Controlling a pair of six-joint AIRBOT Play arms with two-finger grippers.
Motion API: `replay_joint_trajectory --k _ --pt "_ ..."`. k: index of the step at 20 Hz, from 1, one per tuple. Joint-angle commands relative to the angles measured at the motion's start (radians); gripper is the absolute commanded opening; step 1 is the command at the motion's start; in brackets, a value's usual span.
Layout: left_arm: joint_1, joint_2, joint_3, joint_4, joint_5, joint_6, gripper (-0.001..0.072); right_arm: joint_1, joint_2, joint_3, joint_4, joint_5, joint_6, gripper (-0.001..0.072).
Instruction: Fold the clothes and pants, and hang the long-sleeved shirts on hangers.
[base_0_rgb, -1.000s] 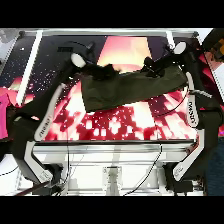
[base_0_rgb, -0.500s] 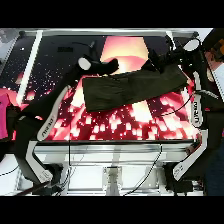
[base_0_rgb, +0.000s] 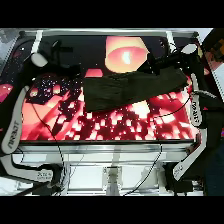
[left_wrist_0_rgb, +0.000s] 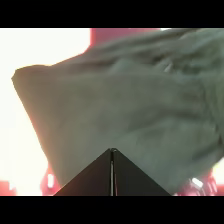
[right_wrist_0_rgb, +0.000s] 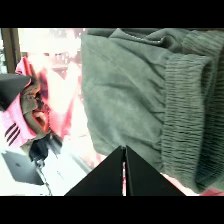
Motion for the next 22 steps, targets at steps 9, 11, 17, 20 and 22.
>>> replay_joint_trajectory --k 9,11,17,20,22 --pt "0.179 -0.073 -0.296 -0.381 -0.111 0.158 0.0663 -0.001 -0.005 -0.003 0.018 -0.072 -0.015 0.0576" --pt "0.179 -0.125 -0.296 -0.445 -0.117 0.159 0.0663 -0.001 -0.005 -0.003 0.026 -0.072 -0.016 0.0588" --pt "0.119 -0.207 -0.295 -0.505 -0.074 0.192 0.0635 -0.001 -0.005 -0.003 0.038 -0.075 -0.016 0.0596" --pt "0.095 -0.234 -0.294 -0.561 -0.052 0.192 0.0635 -0.001 -0.005 -0.003 0.038 -0.075 -0.016 0.0595" --pt "0.076 -0.246 -0.294 -0.639 -0.044 0.221 0.0632 -0.001 -0.005 -0.003 0.038 -0.078 -0.016 0.0595"
